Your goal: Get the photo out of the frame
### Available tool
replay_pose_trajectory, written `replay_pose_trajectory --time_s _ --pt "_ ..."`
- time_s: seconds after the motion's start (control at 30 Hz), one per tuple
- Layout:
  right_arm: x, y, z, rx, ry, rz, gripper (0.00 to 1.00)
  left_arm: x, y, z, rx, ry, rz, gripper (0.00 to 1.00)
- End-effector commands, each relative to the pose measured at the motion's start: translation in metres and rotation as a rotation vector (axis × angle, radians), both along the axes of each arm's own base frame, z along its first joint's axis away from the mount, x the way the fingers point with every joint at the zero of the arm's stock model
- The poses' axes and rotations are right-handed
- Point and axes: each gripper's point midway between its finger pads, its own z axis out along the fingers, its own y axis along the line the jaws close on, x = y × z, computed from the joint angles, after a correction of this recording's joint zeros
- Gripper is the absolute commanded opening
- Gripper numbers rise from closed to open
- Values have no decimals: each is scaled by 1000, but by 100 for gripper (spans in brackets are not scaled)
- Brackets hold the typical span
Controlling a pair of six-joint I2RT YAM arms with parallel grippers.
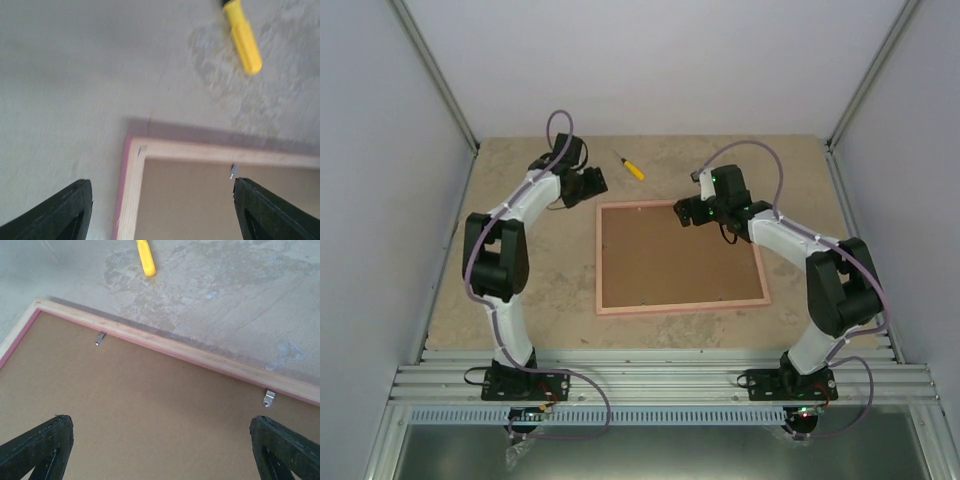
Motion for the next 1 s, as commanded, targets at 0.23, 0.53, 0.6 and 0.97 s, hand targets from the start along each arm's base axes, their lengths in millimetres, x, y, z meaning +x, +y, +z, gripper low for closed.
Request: replay_pose_trajectory --time_s 0.23,0.53,0.6,0.97 --pt "-28 -16 -3 7 -40 -16 97 95 -28 23 162 -149 75 82" --pt "-55 -26 -17 7 6 -15 98 122 -64 7 291 -271 9 91" --pt "-58 -27 -18 4 8 -11 98 125 -71 0 310 -290 -19 95" --pt "-69 -32 -25 -9 31 -9 98 145 -77 -29 436 -324 -93 100"
